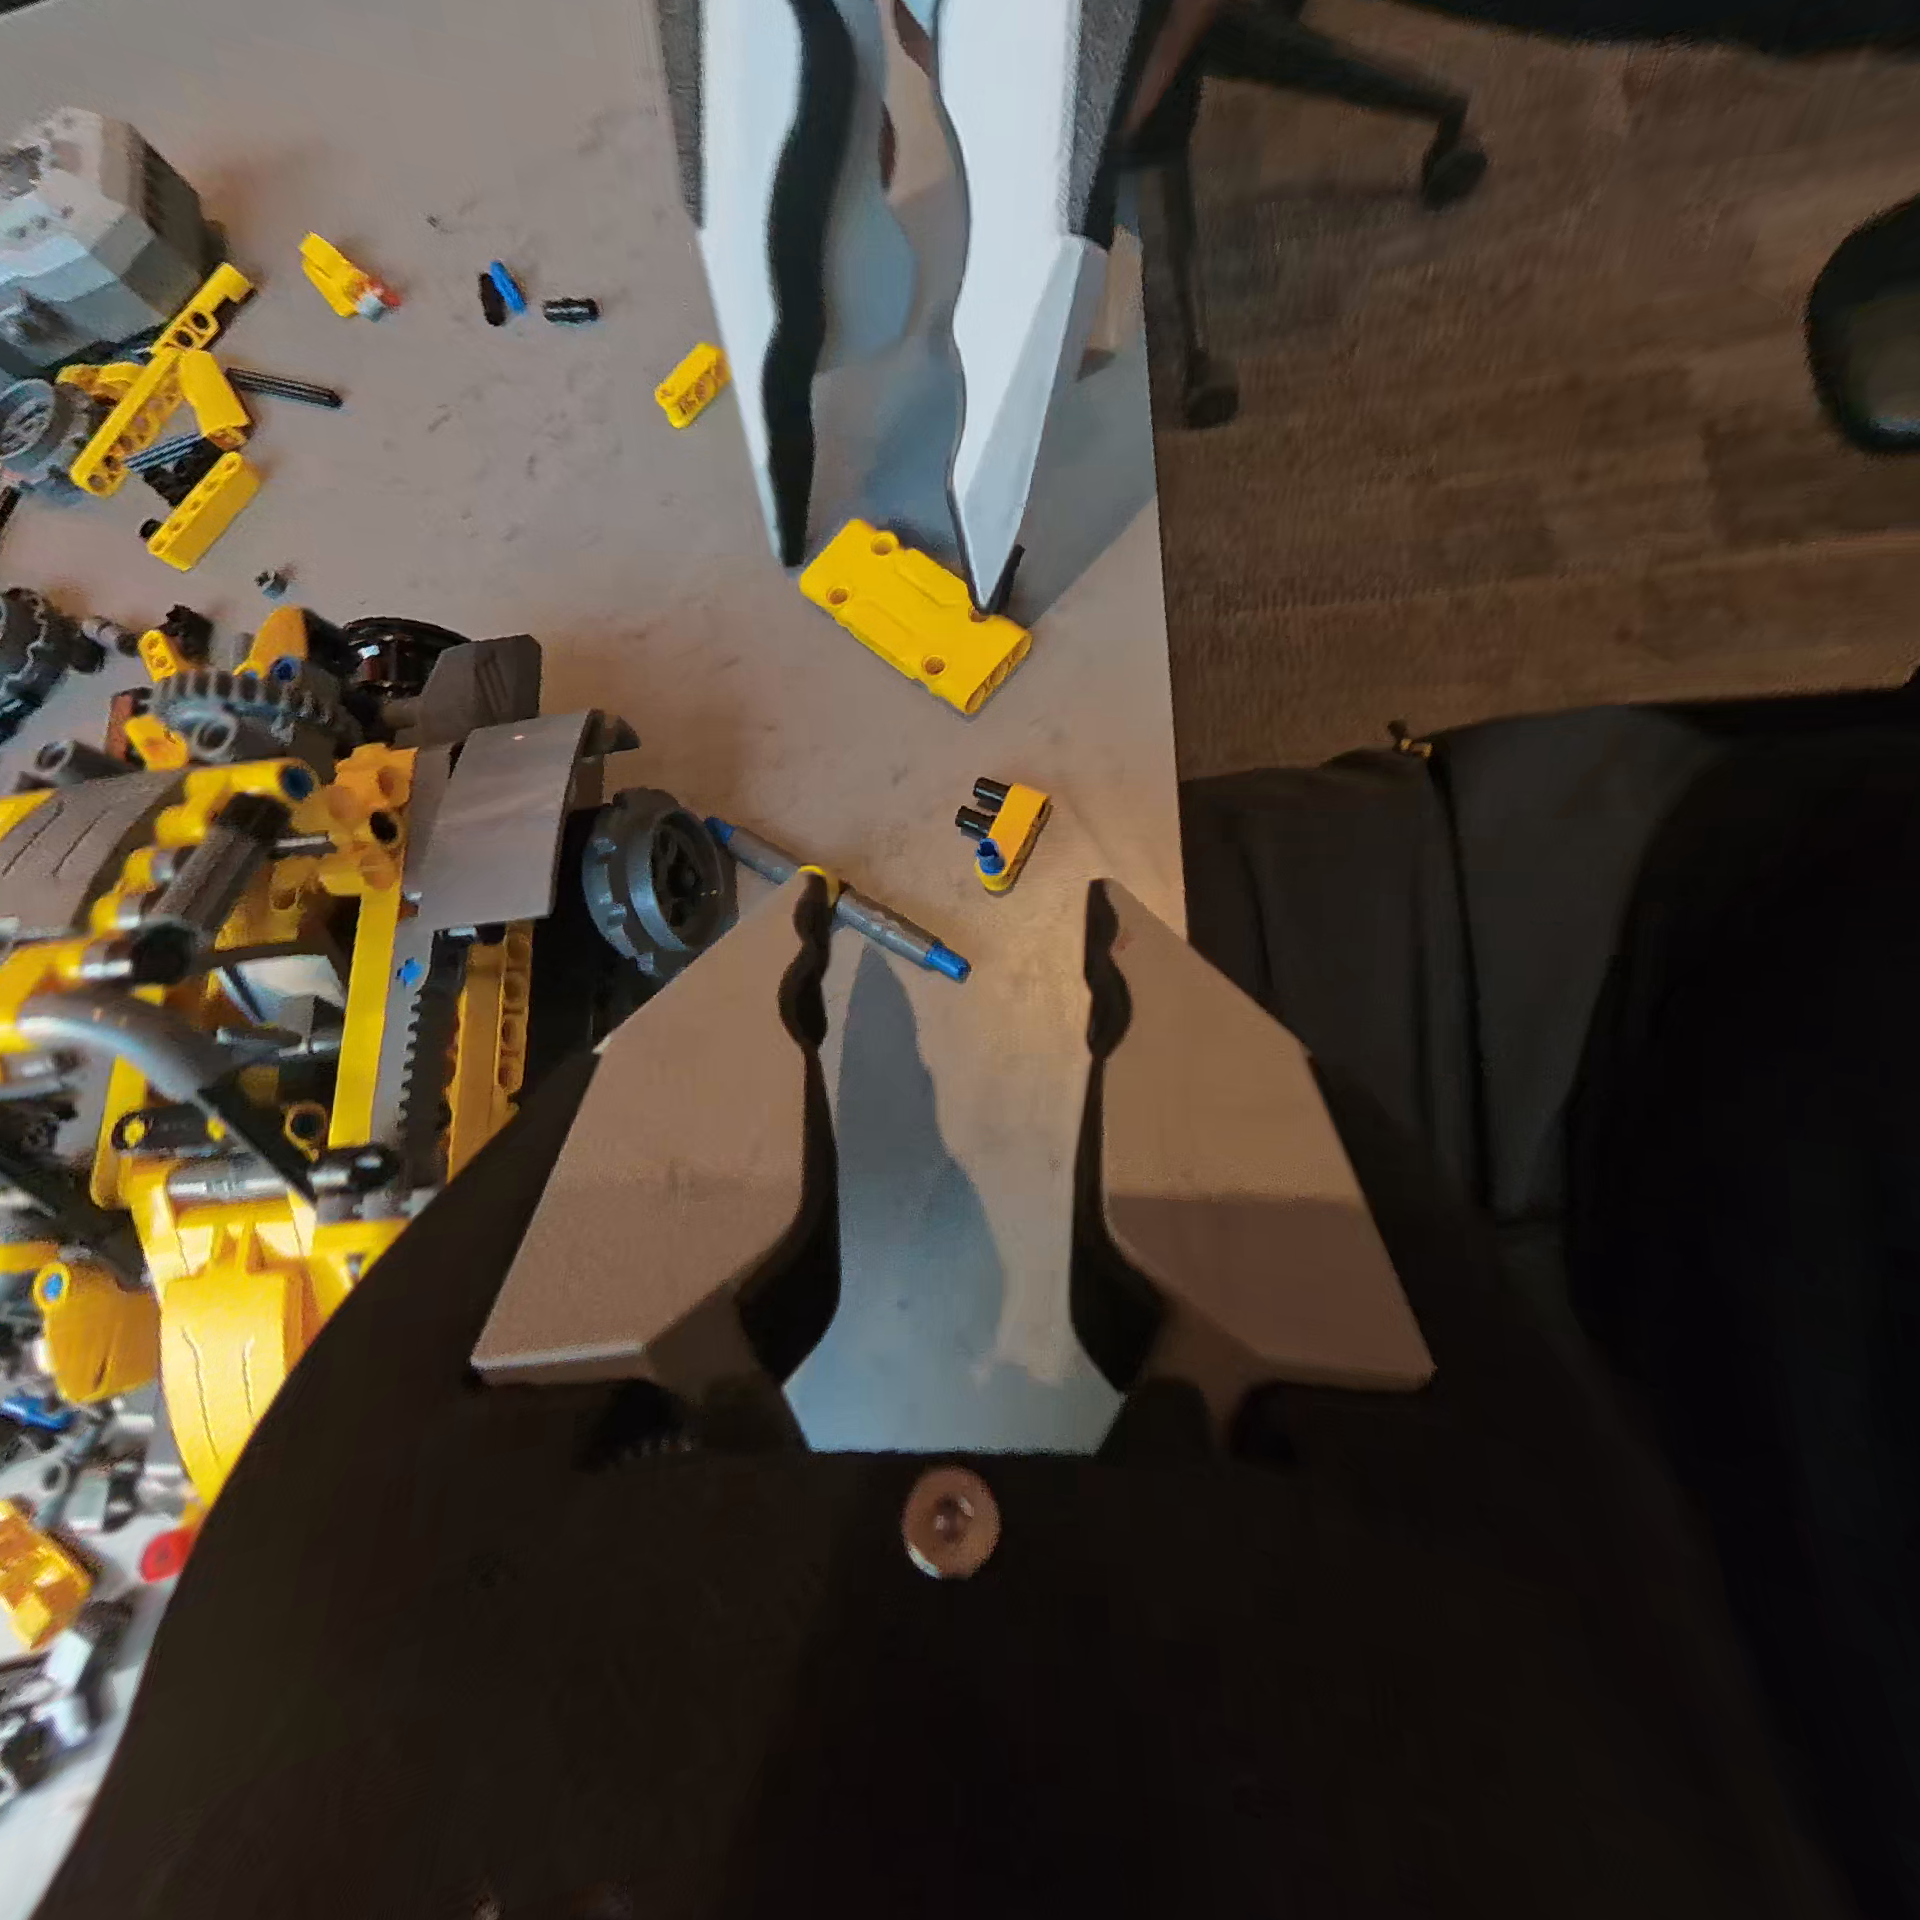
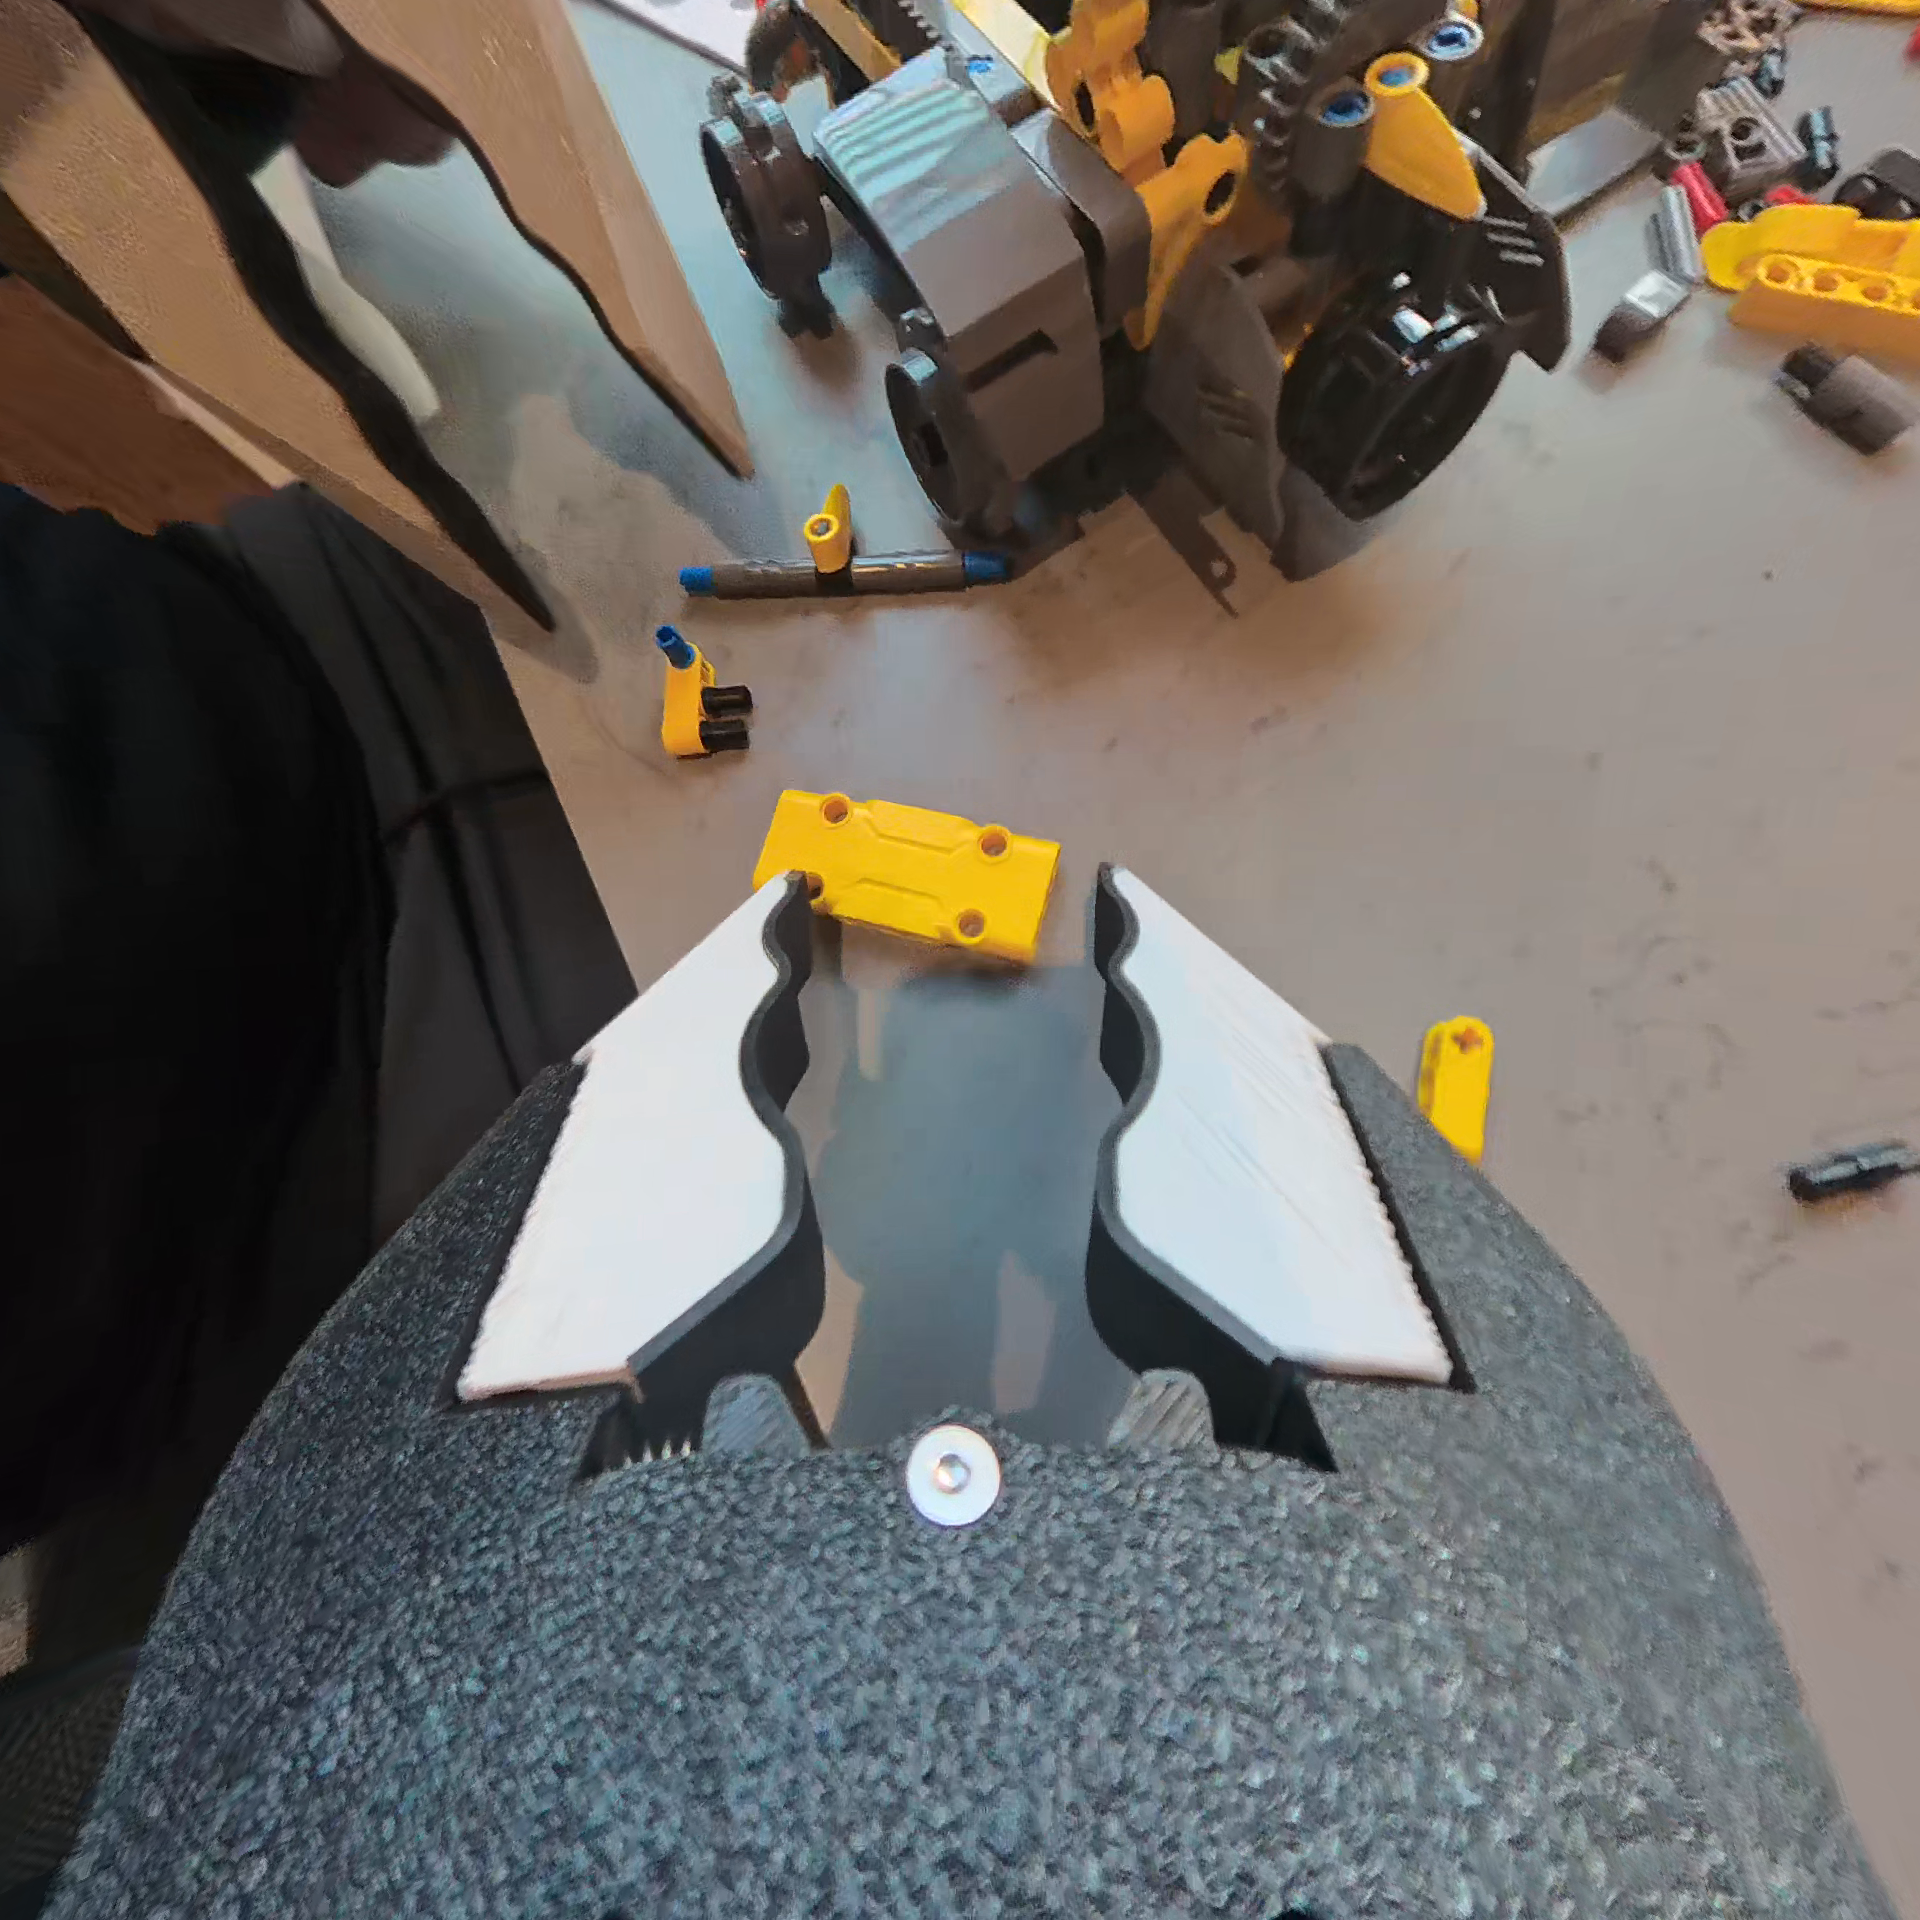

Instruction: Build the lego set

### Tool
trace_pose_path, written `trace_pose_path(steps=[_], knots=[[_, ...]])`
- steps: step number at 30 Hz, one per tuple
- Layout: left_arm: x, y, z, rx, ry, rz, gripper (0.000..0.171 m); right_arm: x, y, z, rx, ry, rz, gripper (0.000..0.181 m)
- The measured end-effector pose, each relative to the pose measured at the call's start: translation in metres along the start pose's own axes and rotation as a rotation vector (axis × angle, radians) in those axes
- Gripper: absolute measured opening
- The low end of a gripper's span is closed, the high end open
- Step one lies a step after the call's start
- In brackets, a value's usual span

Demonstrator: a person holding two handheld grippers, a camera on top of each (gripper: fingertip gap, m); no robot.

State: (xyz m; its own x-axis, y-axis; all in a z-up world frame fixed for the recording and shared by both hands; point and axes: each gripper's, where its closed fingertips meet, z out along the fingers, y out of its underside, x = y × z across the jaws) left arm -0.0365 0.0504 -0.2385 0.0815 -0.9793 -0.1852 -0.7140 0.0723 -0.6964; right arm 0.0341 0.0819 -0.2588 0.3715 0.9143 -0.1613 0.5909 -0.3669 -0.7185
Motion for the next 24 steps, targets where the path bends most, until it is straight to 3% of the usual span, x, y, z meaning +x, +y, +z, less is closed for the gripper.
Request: trace_pose_path(steps=[3, 8, 14, 20, 24], knots=[[0.0, -0.001, -0.01, 0.04, -0.015, -0.072, 0.055, -0.003, 0.005, -0.004, 0.004, 0.029, 0.023, 0.053], [0.003, 0.006, -0.015, 0.058, -0.049, -0.123, 0.048, -0.003, 0.008, -0.008, 0.037, 0.074, 0.055, 0.052], [0.011, 0.01, -0.016, 0.037, -0.04, -0.12, 0.047, 0.002, 0.003, -0.017, 0.175, 0.116, 0.09, 0.048], [0.013, 0.025, -0.017, -0.016, -0.036, -0.14, 0.043, 0.003, -0.008, -0.031, 0.11, 0.077, -0.019, 0.047], [0.019, 0.025, -0.011, -0.027, -0.003, -0.165, 0.039, -0.002, -0.009, -0.024, -0.013, 0.006, -0.153, 0.049]])
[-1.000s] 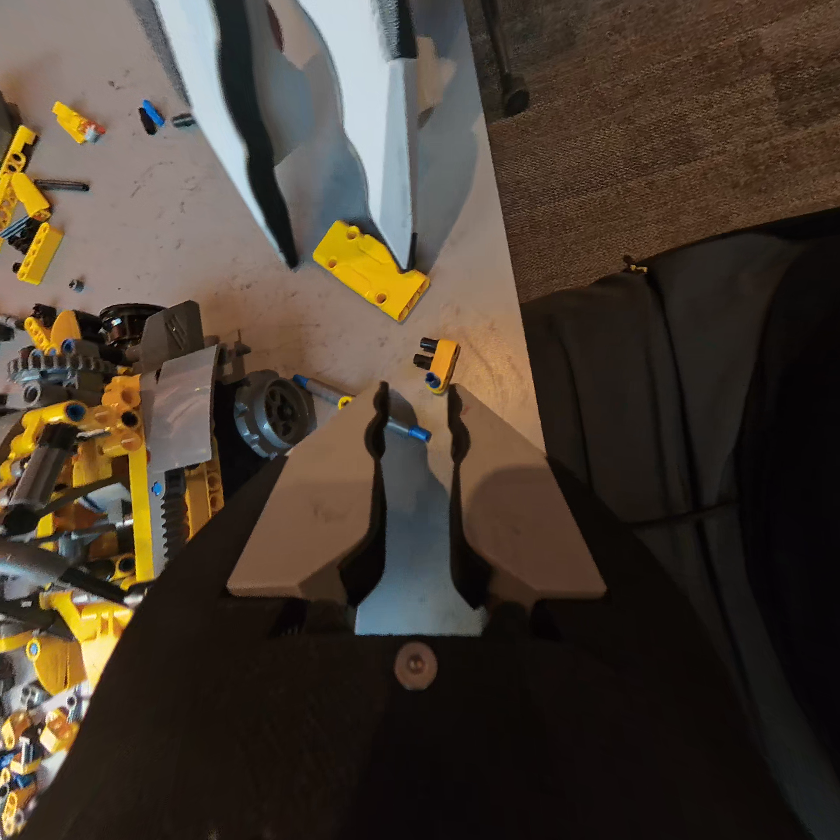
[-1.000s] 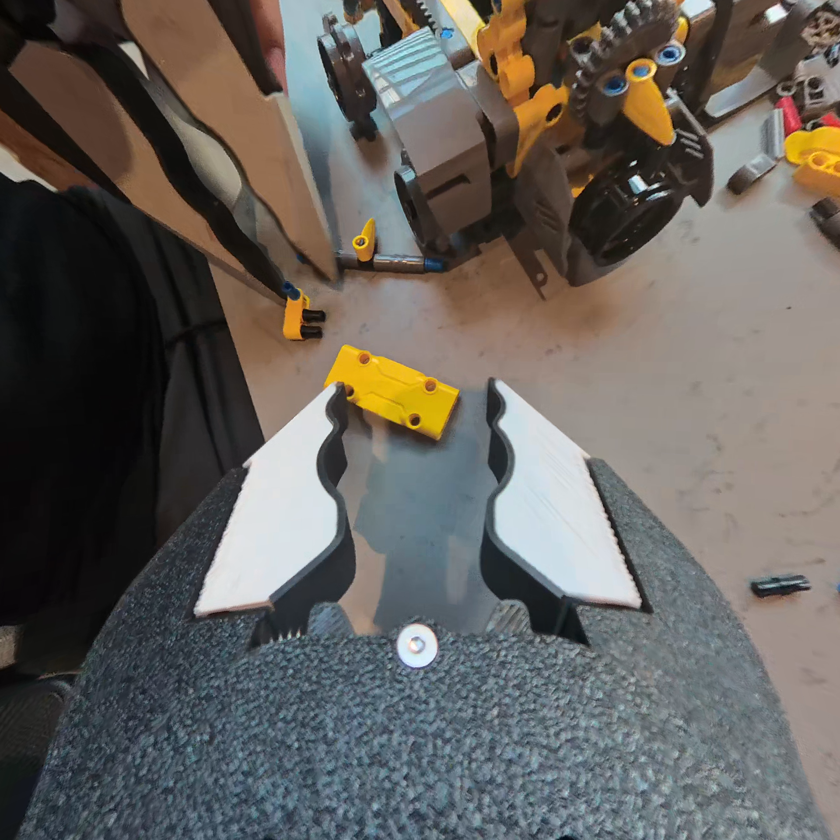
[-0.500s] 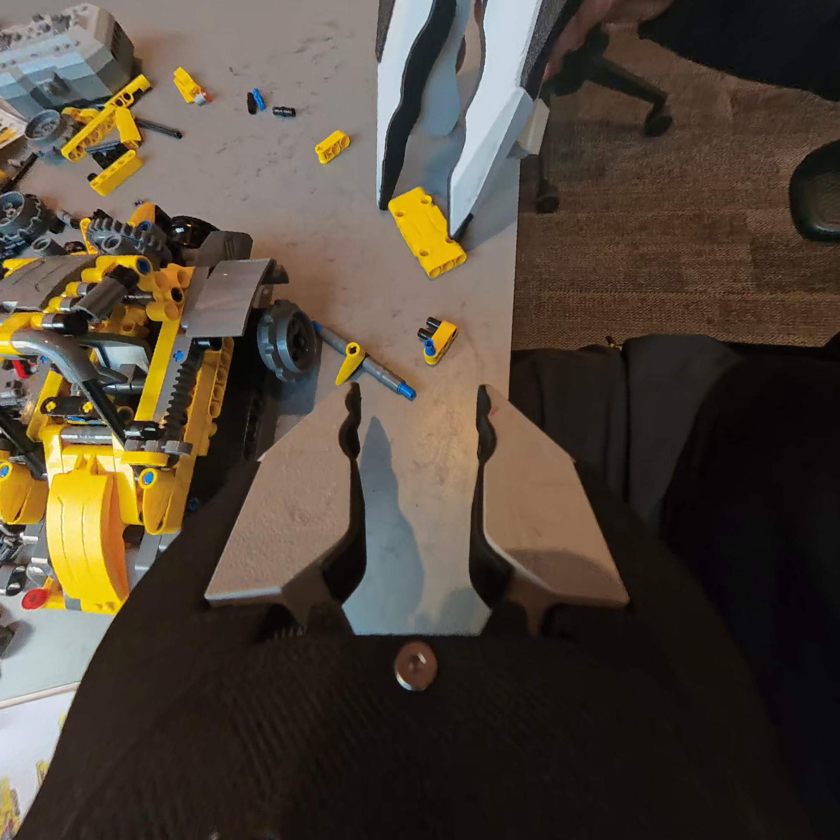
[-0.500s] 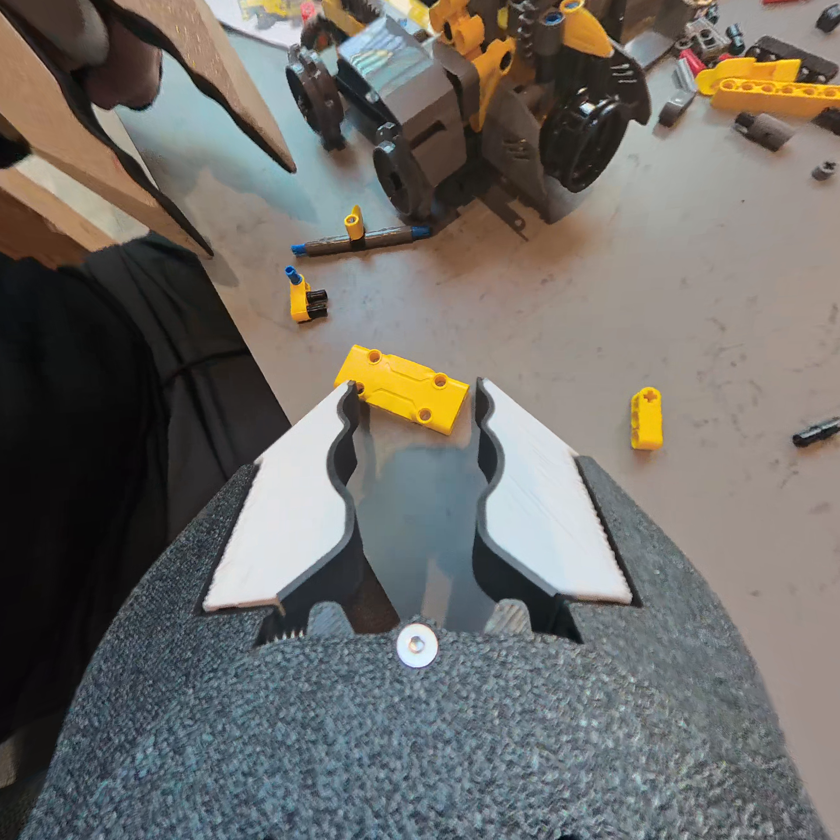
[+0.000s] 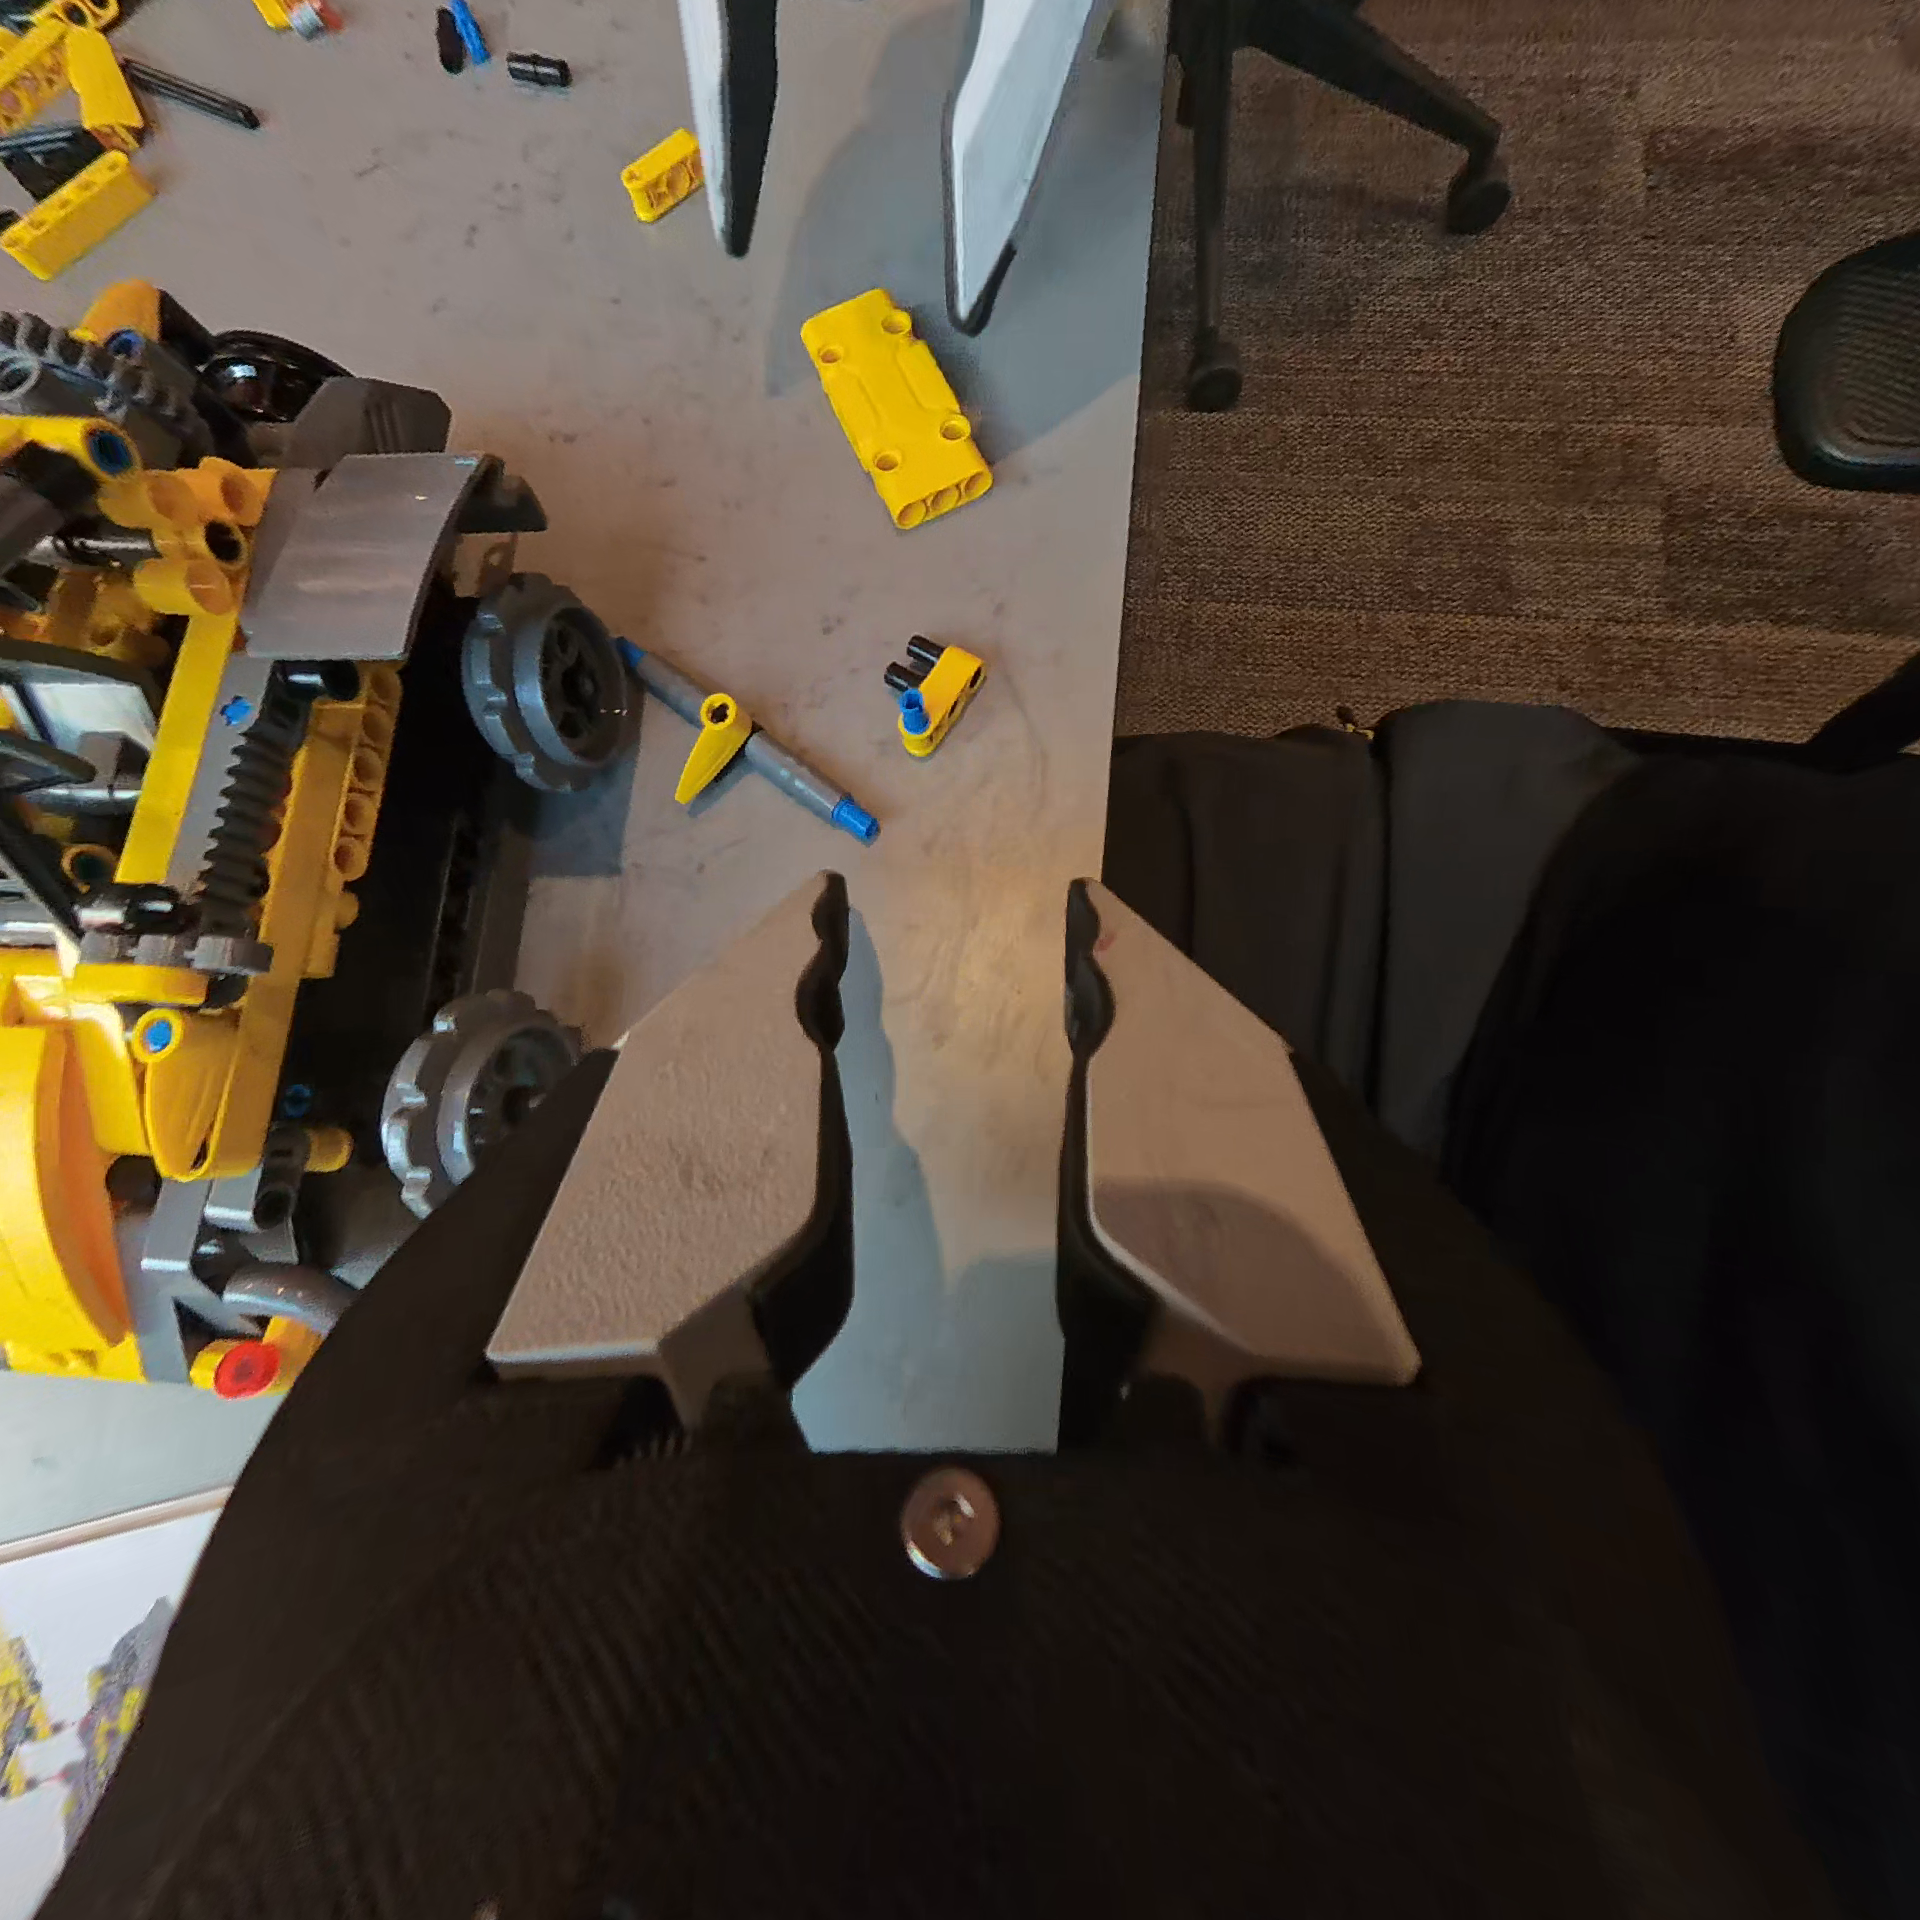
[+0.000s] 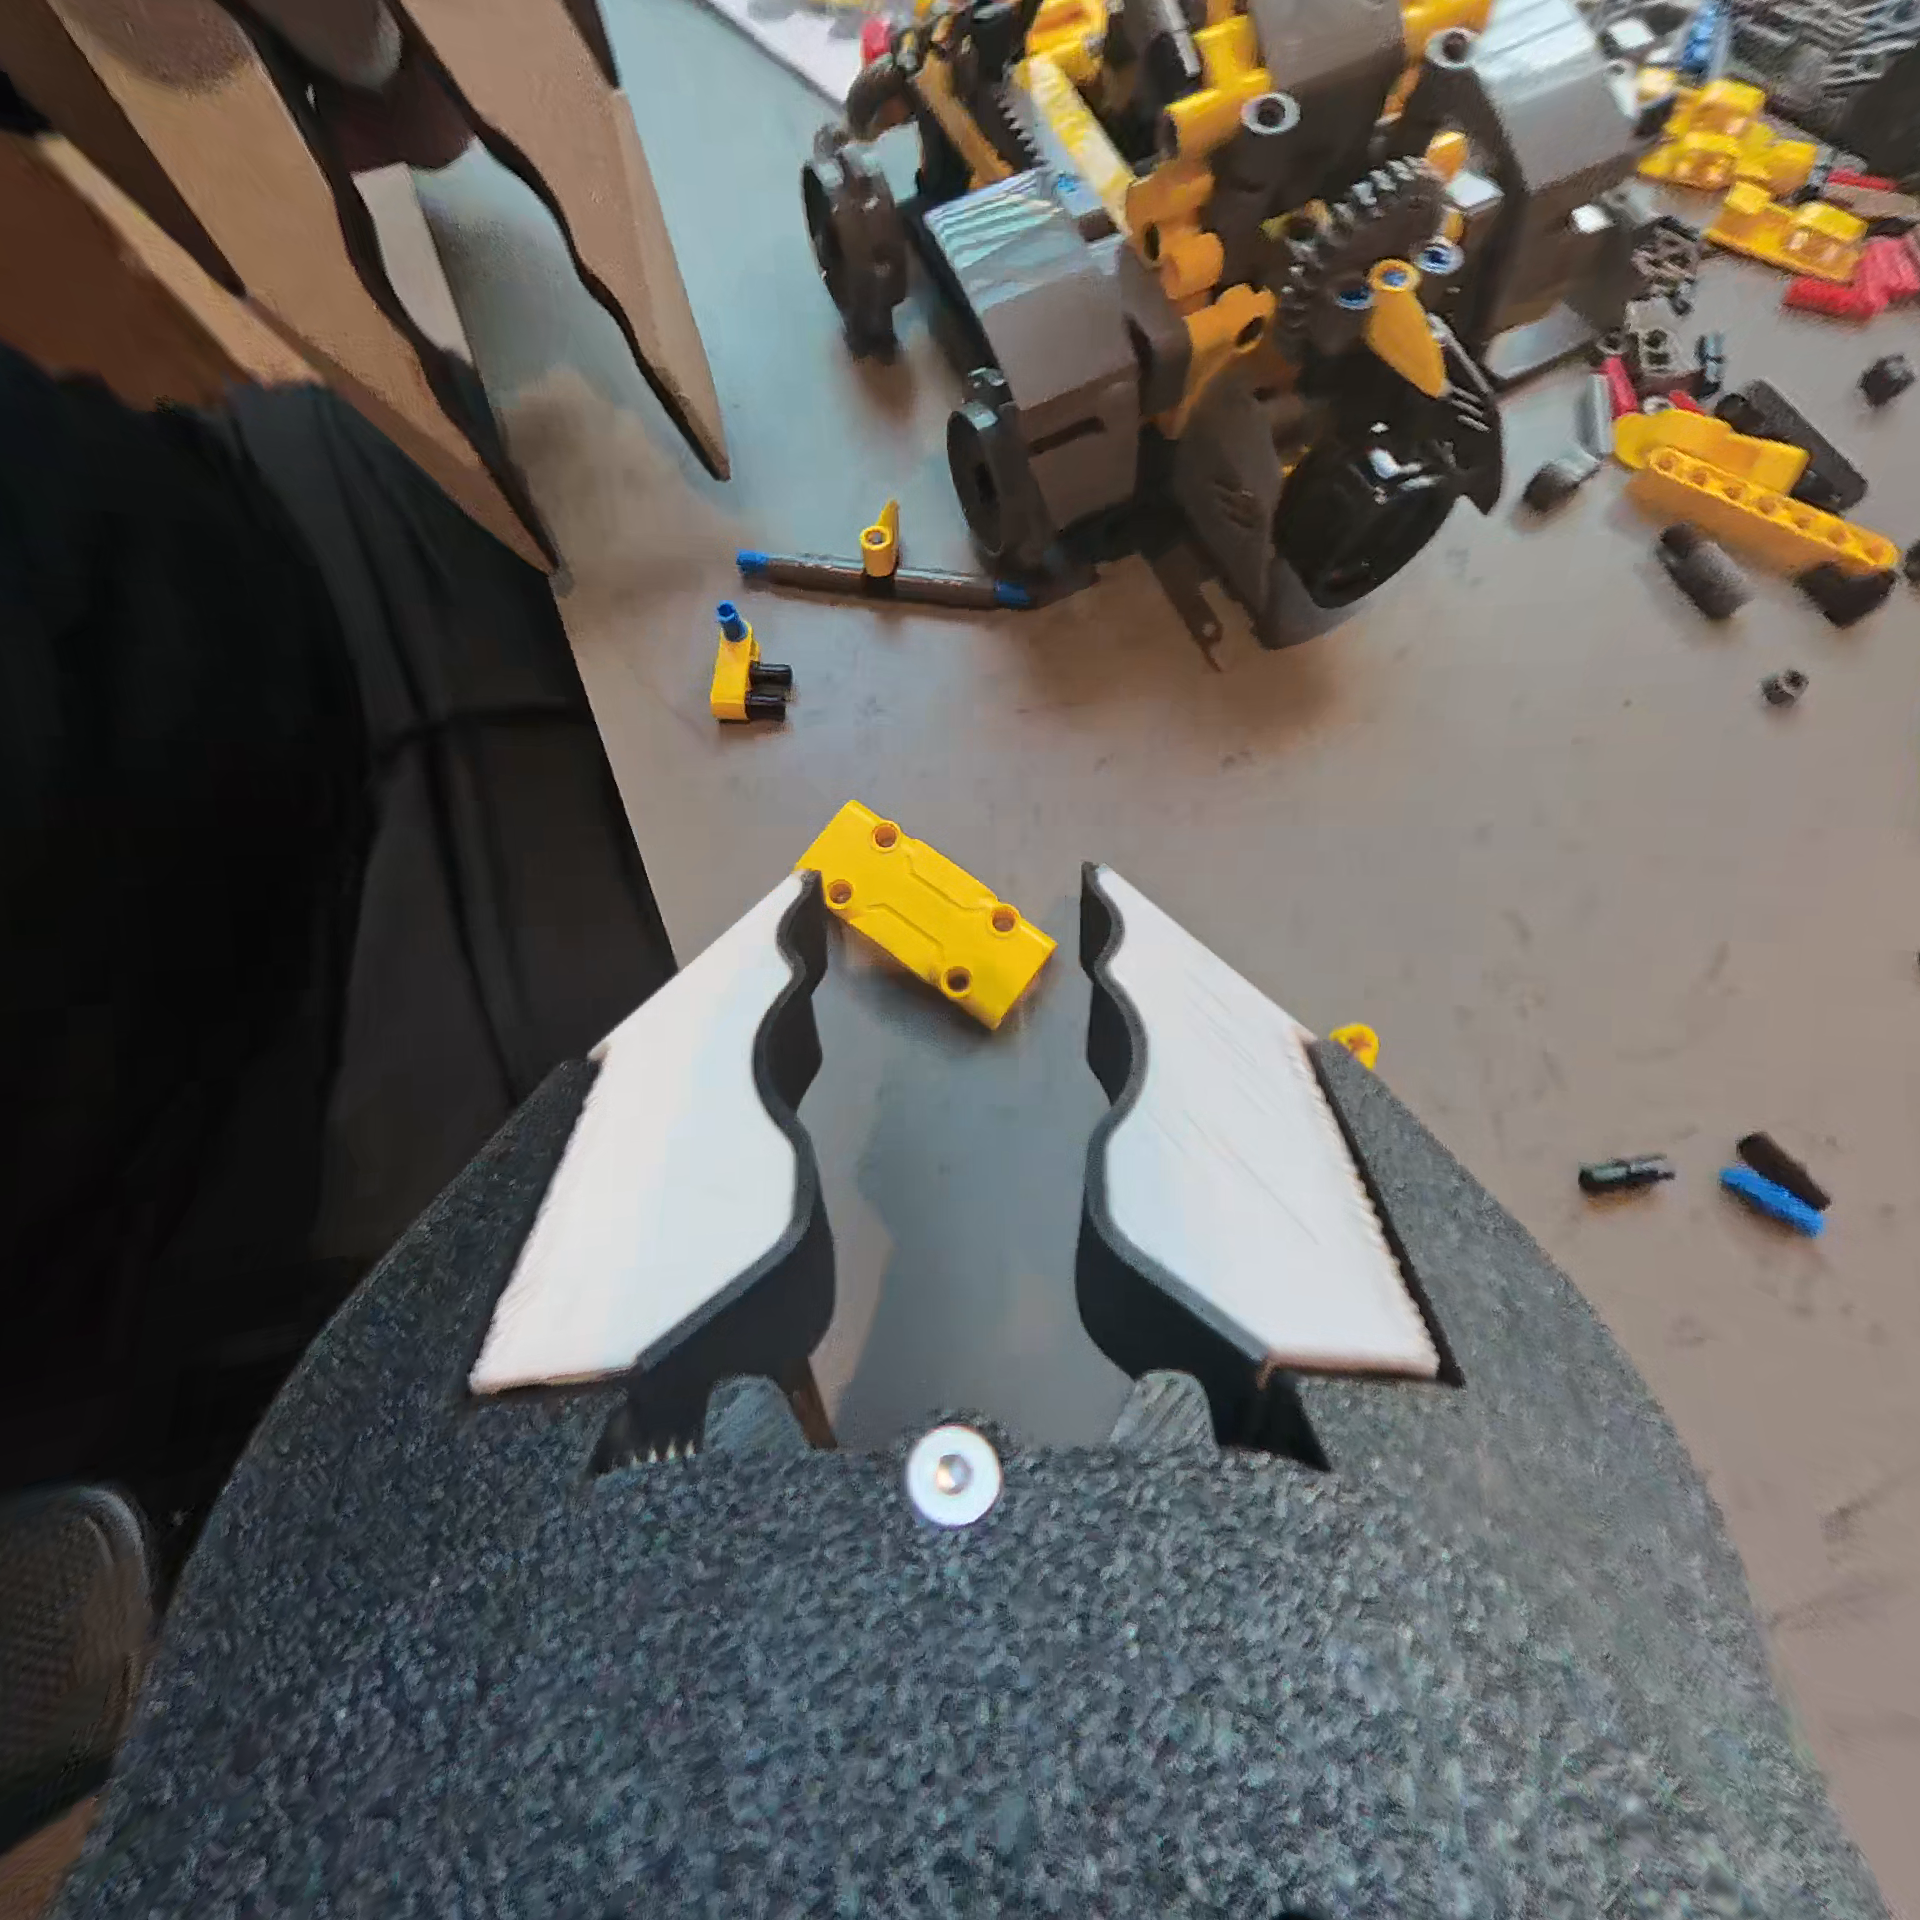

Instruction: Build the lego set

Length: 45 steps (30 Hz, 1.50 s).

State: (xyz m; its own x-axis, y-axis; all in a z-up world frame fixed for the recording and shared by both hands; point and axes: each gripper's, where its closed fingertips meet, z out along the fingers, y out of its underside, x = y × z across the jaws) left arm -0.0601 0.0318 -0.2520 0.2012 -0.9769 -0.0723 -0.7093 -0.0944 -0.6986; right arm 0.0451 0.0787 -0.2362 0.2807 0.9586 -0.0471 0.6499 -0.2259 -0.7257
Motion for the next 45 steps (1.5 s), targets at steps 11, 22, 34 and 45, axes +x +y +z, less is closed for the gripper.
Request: trace_pose_path(steps=[11, 22, 34, 45], knots=[[-0.004, -0.017, 0.024, -0.045, -0.002, 0.038, 0.037, -0.012, 0.0, 0.008, -0.116, -0.103, -0.15, 0.049], [-0.01, -0.024, 0.035, -0.108, 0.051, 0.128, 0.032, -0.001, 0.021, -0.007, -0.154, -0.025, -0.112, 0.05], [-0.002, -0.027, 0.04, -0.092, 0.206, 0.173, 0.01, -0.007, 0.019, 0.019, -0.237, -0.097, -0.149, 0.04], [-0.004, -0.034, 0.039, -0.078, 0.171, 0.301, 0.008, -0.019, 0.0, 0.009, -0.078, -0.083, -0.098, 0.041]])
